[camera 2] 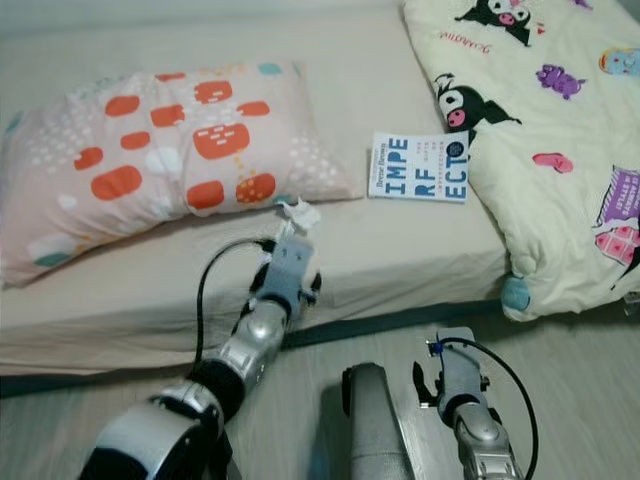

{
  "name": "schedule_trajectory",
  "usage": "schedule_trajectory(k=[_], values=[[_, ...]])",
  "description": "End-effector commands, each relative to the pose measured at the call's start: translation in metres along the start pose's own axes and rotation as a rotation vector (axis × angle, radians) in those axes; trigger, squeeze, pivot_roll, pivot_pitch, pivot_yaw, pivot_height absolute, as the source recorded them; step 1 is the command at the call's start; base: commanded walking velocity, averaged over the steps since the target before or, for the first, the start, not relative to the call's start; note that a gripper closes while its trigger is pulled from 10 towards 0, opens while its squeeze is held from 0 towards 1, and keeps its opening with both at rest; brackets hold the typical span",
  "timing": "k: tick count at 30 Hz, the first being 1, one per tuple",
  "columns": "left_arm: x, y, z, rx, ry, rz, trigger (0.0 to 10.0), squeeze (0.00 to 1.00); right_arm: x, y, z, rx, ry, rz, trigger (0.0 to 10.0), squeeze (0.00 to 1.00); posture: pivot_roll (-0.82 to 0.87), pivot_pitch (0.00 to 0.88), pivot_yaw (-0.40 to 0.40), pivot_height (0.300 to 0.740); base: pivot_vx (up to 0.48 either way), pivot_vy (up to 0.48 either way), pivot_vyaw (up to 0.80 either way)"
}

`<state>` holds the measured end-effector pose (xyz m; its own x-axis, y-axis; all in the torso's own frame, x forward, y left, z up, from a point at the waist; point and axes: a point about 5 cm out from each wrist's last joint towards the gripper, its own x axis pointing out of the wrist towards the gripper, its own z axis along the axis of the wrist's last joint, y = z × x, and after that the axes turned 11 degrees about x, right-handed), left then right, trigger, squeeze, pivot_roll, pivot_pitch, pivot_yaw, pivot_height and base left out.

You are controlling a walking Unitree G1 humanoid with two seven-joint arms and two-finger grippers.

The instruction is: Clean up the room

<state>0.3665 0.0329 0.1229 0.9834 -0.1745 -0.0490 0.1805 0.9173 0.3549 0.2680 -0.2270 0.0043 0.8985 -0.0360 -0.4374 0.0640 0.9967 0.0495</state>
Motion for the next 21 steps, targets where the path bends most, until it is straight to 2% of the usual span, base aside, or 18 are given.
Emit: schedule_trajectory(k=[1,7,12,13,21], values=[[-0.01,-0.049,0.014,-0.072,0.016,-0.097,10.0,0.0,-0.005,0.001,-0.012,0.017,0.038,0.001,10.0,0.0,-0.32,0.402,0.012,0.57,0.0,0.0,0.0],[-0.011,-0.051,0.009,0.02,0.05,-0.077,10.0,0.0,-0.016,0.003,-0.015,0.022,0.03,0.003,10.0,0.0,-0.35,0.437,0.018,0.57,0.0,0.0,0.0],[-0.012,-0.053,0.006,0.049,0.078,-0.075,10.0,0.0,-0.02,0.002,-0.015,0.026,0.03,-0.001,10.0,0.0,-0.36,0.446,0.017,0.57,0.0,0.0,0.0],[-0.011,-0.05,0.004,0.071,0.102,-0.052,10.0,0.0,-0.025,0.0,-0.014,0.031,0.029,-0.009,10.0,0.0,-0.38,0.472,0.012,0.57,0.0,0.0,0.0],[-0.005,-0.039,0.005,0.065,0.131,-0.014,10.0,0.0,-0.032,-0.003,-0.012,0.032,0.024,-0.016,10.0,0.0,-0.4,0.504,0.005,0.57,0.0,0.0,0.0]])
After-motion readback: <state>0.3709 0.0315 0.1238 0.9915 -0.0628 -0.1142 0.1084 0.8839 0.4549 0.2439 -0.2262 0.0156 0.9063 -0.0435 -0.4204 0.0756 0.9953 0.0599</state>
